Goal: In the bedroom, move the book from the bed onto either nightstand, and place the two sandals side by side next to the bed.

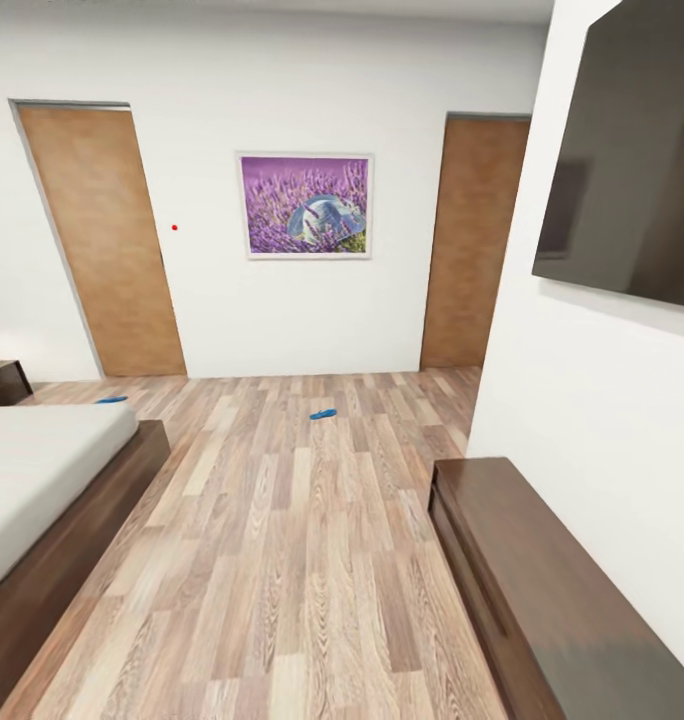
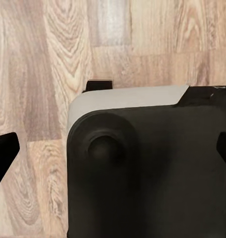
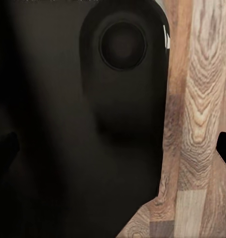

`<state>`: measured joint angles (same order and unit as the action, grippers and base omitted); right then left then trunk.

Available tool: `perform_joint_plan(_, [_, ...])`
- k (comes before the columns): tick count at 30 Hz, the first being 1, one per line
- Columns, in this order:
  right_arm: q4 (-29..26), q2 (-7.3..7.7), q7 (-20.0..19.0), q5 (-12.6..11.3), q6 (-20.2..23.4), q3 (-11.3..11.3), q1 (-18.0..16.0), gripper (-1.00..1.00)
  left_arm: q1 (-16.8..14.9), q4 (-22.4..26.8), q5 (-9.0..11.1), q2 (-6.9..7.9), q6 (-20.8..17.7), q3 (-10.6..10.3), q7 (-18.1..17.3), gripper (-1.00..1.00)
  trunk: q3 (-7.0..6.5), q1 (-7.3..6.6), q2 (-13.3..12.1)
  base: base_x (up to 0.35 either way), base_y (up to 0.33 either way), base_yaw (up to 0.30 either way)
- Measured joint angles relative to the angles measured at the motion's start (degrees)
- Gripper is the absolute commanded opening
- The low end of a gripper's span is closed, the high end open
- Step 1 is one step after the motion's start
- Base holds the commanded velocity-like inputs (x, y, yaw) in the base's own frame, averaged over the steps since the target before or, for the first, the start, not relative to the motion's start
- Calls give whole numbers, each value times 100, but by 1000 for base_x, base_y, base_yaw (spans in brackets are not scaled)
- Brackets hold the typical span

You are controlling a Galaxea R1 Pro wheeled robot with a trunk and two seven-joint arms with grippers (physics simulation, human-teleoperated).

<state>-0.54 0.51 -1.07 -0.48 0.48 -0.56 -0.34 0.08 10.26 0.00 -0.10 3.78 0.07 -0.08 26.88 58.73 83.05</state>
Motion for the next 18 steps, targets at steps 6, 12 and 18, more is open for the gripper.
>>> perform_joint_plan(6, [-7,0,-2,0,-2,0,0,100,0,19,0,-6,18,0,0,100,0,0,0,0,0,238])
perform_joint_plan(12, [-39,0,-11,3,-136,5,1,100,0,228,0,-5,276,0,5,100,0,0,0,0,0,43])
perform_joint_plan(18, [-429,6,5,5,-442,9,1,100,-1,843,0,-7,396,0,7,100,0,0,0,0,0,5])
